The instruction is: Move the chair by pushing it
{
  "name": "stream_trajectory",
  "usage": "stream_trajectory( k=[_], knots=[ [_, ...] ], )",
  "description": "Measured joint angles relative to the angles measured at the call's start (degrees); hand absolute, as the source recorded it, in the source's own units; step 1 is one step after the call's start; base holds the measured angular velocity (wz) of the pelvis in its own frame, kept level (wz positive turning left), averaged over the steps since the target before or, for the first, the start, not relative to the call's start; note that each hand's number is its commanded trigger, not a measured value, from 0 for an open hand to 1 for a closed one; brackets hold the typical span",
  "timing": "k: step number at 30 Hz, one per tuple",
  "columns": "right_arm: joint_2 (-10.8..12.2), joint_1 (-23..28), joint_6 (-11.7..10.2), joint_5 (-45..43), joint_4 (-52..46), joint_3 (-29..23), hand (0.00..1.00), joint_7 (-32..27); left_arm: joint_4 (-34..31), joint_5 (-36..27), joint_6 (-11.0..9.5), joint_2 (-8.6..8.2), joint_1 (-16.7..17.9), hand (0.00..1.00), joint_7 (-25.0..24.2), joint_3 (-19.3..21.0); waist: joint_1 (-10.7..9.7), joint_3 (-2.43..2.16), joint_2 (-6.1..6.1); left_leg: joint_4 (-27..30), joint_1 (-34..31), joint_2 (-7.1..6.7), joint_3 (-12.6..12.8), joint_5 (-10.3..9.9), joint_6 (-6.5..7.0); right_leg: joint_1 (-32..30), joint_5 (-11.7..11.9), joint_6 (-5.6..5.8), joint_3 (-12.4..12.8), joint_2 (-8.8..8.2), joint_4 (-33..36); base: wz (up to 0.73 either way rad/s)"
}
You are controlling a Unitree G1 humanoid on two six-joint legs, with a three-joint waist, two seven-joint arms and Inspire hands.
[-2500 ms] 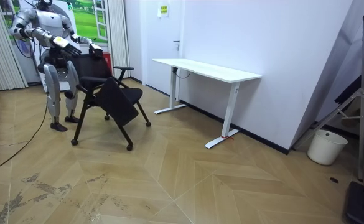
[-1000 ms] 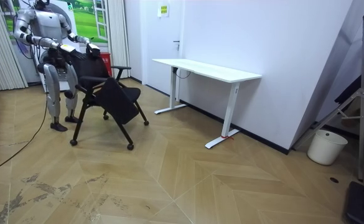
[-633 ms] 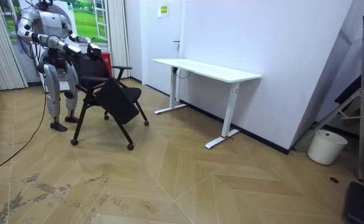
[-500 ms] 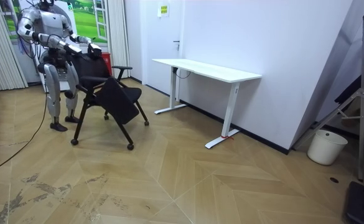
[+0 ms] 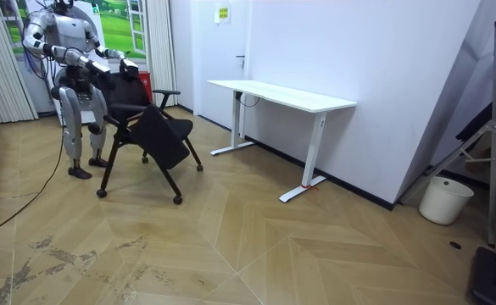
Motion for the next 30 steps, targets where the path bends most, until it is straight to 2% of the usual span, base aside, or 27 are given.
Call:
stream_trajectory(
  k=[6, 11, 22, 30],
  knots=[
    [-1.1, 0.3, -3.3, -1.8, 0.0, 0.0, 1.0, -2.8, 0.0, -0.4, -0.1, 1.28, -0.2, 1.0, 0.0, 0.1, 0.1, -0.04, 0.45, 0.1, 0.0, 0.08, 0.7, 0.0, 0.0, -0.1, 0.0, 0.0, 0.4, 0.02, -0.1, -0.04],
    [-2.3, 0.3, -5.5, -2.9, 0.0, 0.1, 1.0, -4.5, 0.0, -0.6, -0.3, 1.52, -0.2, 1.0, 0.1, 0.1, 0.1, -0.02, 0.78, 0.1, 0.0, 0.02, 0.6, 0.0, 0.0, 0.1, 0.0, 0.0, 0.5, -0.05, -0.1, 0.0],
    [-2.9, 0.3, -7.5, -3.1, 1.4, 0.7, 1.0, -8.7, 0.0, -0.6, -0.3, 2.54, -0.2, 1.0, 0.3, -0.1, -0.2, 0.03, 0.95, 0.1, 0.2, 0.04, 0.6, 0.0, 0.0, 1.0, 0.0, 0.0, 0.2, -0.12, -0.9, 0.01],
    [-4.1, 0.3, -7.6, -3.1, 1.4, 2.4, 1.0, -10.3, 0.5, -0.6, -0.5, 2.9, -0.2, 1.0, 1.0, -0.5, 0.1, -0.02, 0.83, 0.4, 0.4, 0.23, 0.8, 0.0, -0.01, 1.4, 0.0, 0.0, -0.4, -0.18, -0.9, 0.0]
  ],
)
